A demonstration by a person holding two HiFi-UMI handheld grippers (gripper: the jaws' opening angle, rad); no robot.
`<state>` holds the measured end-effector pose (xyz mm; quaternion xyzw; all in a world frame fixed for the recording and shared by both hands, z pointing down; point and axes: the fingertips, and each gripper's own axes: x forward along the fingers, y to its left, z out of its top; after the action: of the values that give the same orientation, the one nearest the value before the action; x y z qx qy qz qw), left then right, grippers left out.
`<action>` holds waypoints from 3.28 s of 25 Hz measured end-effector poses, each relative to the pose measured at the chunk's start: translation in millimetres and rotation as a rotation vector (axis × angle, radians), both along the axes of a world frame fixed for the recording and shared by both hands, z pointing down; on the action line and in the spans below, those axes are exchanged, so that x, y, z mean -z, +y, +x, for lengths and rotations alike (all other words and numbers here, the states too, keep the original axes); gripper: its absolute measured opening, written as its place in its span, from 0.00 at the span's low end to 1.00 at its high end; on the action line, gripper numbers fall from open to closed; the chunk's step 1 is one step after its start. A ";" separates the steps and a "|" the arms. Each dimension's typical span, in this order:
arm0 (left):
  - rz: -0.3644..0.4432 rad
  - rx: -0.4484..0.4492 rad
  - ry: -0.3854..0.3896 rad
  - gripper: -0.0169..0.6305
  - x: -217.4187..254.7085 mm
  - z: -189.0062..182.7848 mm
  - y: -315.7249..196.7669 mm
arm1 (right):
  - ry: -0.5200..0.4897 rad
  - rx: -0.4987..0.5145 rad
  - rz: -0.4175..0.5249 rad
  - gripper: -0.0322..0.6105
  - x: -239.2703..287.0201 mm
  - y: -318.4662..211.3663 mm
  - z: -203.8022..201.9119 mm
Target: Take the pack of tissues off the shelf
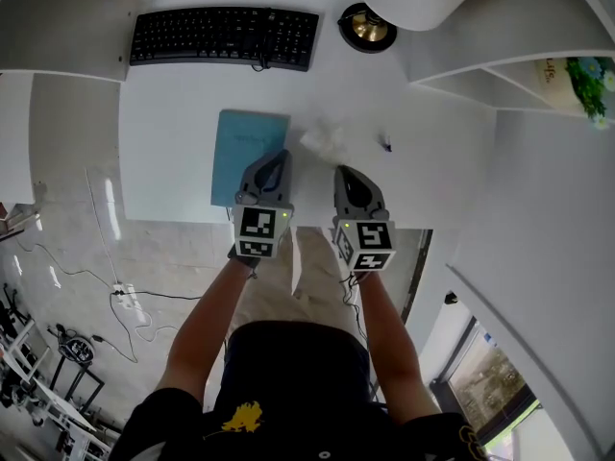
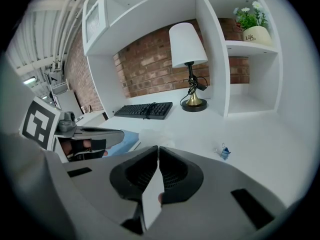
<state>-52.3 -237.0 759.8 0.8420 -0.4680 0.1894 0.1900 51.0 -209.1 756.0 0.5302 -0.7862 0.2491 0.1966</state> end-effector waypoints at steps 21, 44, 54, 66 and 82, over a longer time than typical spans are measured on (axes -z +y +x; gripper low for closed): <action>-0.013 -0.044 -0.002 0.05 -1.4 11.6 11.7 | 0.115 0.001 -0.056 0.09 -18.5 -1.2 -2.8; -0.014 -0.093 -0.046 0.05 13.0 1.8 30.3 | 0.143 0.077 -0.123 0.34 -20.5 15.1 -10.3; 0.026 -0.055 -0.056 0.05 66.4 -19.0 27.9 | 0.158 0.093 -0.064 0.24 43.0 3.1 8.5; 0.194 -0.025 -0.028 0.05 183.4 -26.1 -14.8 | 0.070 0.046 0.153 0.07 183.6 -33.8 23.5; 0.513 0.145 -0.017 0.05 358.7 -90.6 -55.3 | 0.066 0.015 0.520 0.05 365.5 -65.4 45.1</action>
<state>-142.9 -292.3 401.1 0.8254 -0.5612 0.0574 -0.0208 96.1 -274.5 390.5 0.5648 -0.8210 0.0195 0.0812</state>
